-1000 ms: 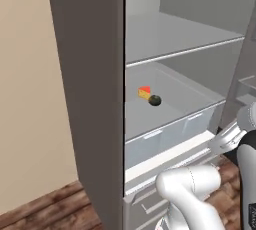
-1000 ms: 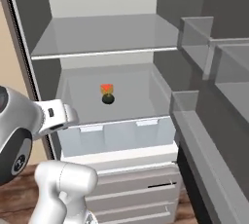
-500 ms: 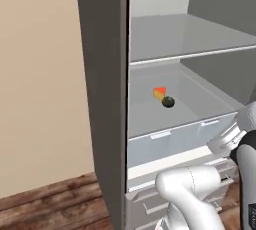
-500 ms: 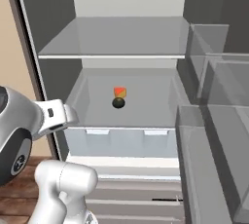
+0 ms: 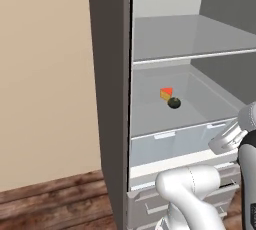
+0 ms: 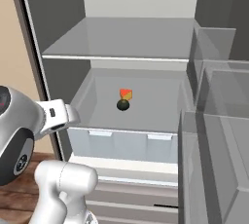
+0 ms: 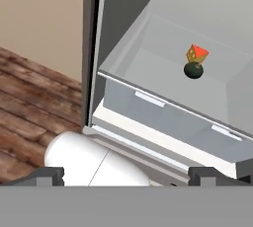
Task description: Take the cheese, fish, and squash from the fridge and place them on the plate on the dining counter to create an appetizer plate.
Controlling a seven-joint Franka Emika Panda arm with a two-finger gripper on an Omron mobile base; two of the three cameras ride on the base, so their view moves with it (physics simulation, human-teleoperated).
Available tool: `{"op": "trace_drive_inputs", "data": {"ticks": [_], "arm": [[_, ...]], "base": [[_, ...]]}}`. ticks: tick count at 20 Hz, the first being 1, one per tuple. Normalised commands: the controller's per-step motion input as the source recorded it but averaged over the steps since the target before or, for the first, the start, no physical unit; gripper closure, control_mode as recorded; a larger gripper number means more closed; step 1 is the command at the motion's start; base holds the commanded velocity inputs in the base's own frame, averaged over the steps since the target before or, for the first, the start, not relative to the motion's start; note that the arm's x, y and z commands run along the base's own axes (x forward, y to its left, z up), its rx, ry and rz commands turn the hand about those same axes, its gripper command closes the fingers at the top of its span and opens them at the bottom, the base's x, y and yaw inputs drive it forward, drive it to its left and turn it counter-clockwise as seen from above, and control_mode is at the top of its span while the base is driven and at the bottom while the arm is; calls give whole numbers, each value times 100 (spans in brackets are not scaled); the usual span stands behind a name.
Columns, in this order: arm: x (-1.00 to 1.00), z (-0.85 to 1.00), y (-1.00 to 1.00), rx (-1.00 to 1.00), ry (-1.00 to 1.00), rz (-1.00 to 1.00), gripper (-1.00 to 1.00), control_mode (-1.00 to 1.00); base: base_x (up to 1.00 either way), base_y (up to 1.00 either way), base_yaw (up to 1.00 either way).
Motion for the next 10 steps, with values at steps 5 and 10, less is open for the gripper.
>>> {"op": "trace_drive_inputs", "data": {"ticks": [5, 10], "arm": [[0, 0, 0, 0, 0, 0, -100, 100], [0, 0, 0, 0, 0, 0, -100, 100]], "base": [[36, 0, 4], [26, 4, 1]]}}
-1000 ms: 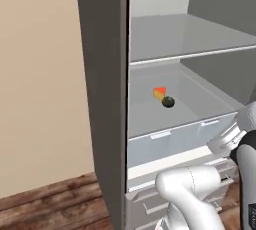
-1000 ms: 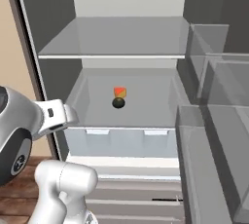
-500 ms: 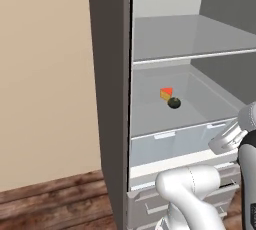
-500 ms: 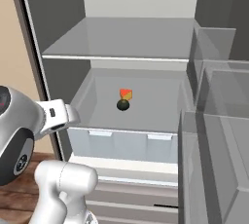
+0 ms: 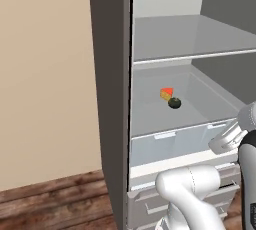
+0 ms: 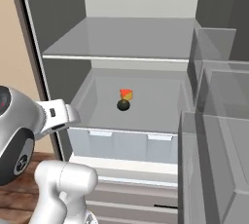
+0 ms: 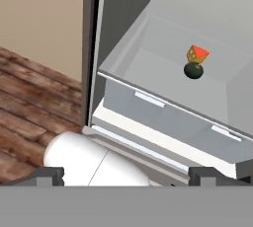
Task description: Take the cheese, fish, and squash from the fridge and place them on the plate on the dining counter to create an appetizer plate.
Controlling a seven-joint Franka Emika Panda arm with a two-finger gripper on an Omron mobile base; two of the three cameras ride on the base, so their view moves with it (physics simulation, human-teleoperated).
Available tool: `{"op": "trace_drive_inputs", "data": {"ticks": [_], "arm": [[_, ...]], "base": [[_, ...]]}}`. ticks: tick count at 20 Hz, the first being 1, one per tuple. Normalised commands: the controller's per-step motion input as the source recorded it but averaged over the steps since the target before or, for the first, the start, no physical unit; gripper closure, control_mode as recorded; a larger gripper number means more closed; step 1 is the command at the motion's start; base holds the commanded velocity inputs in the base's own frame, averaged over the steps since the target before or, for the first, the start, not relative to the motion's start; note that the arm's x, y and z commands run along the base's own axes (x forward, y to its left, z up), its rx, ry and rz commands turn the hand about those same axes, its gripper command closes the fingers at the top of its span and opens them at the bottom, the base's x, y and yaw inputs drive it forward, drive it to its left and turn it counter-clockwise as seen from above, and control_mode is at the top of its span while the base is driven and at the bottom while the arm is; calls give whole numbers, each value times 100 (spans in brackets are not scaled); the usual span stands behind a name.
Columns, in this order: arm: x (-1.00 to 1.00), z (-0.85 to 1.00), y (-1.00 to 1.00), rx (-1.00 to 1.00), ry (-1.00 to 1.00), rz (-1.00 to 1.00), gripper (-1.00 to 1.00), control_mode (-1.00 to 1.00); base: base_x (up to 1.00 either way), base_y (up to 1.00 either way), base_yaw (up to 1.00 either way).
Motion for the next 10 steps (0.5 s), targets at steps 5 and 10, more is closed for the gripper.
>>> {"op": "trace_drive_inputs", "data": {"ticks": [5, 10], "arm": [[0, 0, 0, 0, 0, 0, -100, 100], [0, 0, 0, 0, 0, 0, -100, 100]], "base": [[11, 2, 0], [49, 0, 3]]}}
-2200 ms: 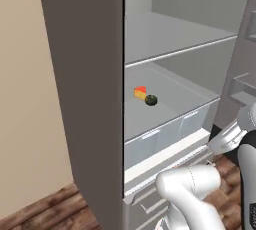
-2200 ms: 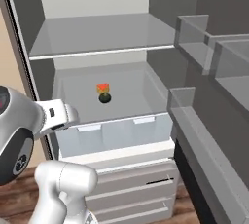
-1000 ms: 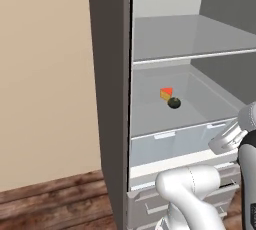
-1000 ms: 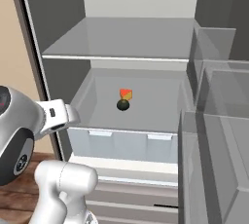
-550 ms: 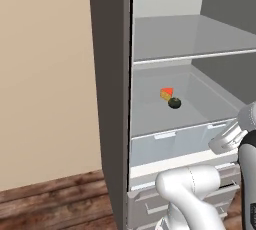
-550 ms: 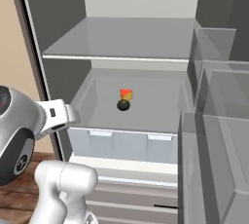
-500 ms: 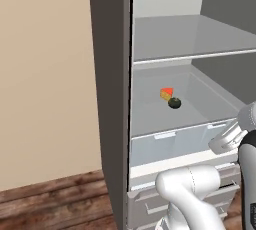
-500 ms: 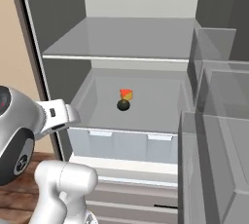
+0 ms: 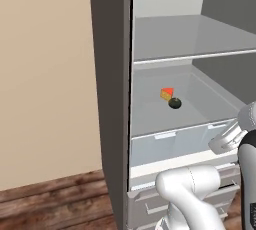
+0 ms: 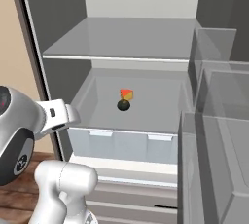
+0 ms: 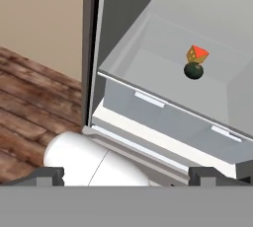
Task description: Take the cheese, fish, and squash from the fridge and place them on the plate on the dining counter to create an appetizer plate.
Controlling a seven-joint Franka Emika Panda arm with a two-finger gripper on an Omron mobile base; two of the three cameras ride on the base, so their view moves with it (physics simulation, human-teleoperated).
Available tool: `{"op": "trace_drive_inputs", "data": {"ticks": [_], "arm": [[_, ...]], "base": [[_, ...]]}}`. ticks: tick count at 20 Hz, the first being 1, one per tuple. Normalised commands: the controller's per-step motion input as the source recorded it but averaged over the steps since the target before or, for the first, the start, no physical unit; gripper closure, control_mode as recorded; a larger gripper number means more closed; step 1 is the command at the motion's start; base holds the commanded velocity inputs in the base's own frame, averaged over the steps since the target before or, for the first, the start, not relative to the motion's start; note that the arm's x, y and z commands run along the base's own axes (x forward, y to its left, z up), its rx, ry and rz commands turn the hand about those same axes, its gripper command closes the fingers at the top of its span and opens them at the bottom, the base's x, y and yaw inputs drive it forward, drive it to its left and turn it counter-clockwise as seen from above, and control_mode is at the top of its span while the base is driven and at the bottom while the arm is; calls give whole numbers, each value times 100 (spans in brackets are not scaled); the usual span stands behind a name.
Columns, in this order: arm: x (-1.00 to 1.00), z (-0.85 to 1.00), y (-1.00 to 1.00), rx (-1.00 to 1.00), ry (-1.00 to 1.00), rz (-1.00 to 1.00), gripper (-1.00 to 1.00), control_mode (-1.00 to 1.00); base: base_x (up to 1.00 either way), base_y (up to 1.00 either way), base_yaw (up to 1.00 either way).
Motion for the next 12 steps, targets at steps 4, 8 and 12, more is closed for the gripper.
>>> {"op": "trace_drive_inputs", "data": {"ticks": [4, 8, 12], "arm": [[0, 0, 0, 0, 0, 0, -100, 100], [0, 0, 0, 0, 0, 0, -100, 100], [0, 0, 0, 0, 0, 0, -100, 100]], "base": [[98, 0, 7], [100, -7, 8], [100, -15, 10]]}}
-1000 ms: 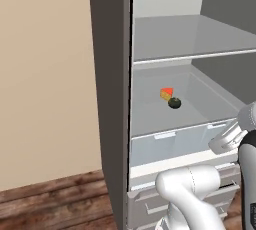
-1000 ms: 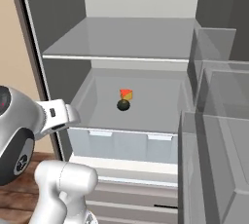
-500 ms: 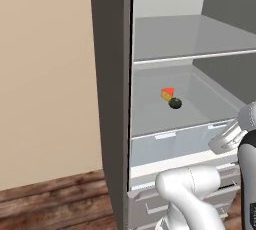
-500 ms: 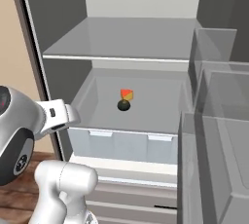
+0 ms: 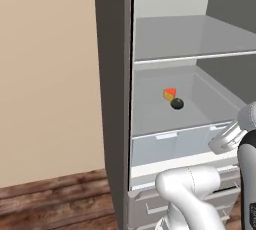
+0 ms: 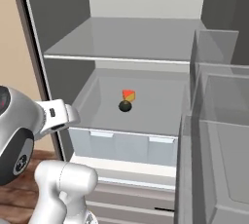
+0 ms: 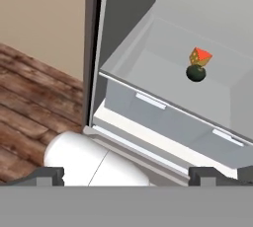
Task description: Take the cheese, fish, and squash from the fridge and place them on the plate on the dining counter to create an appetizer plate.
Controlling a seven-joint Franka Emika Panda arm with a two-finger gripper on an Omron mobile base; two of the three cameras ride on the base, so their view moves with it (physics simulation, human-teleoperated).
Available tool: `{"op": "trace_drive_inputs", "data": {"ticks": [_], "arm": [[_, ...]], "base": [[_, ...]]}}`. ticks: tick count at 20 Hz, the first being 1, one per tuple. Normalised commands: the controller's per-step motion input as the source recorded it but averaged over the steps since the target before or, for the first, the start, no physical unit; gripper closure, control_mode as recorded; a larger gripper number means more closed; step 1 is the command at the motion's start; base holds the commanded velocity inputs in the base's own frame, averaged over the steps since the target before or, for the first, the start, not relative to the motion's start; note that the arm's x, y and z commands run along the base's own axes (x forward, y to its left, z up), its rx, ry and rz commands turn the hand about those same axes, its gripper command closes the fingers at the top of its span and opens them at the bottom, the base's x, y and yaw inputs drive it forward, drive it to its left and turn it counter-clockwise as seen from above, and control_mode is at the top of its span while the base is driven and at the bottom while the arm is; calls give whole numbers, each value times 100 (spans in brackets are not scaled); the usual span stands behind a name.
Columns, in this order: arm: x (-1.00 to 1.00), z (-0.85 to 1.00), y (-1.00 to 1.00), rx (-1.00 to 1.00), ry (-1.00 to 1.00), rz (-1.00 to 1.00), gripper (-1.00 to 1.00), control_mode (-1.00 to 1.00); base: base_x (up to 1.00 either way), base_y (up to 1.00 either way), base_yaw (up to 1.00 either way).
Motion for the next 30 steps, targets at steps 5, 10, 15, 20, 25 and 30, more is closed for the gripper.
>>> {"op": "trace_drive_inputs", "data": {"ticks": [5, 10, 15, 20, 25, 30], "arm": [[0, 0, 0, 0, 0, 0, -100, 100], [0, 0, 0, 0, 0, 0, -100, 100], [0, 0, 0, 0, 0, 0, -100, 100], [0, 0, 0, 0, 0, -3, -100, -100], [21, -7, -6, 0, 0, -20, -100, -100], [42, -1, -26, 0, 0, -16, -100, -100]], "base": [[100, -12, 9], [96, -2, 4], [30, 0, 0], [4, 0, -3], [0, 0, 0], [0, 0, 0]]}}
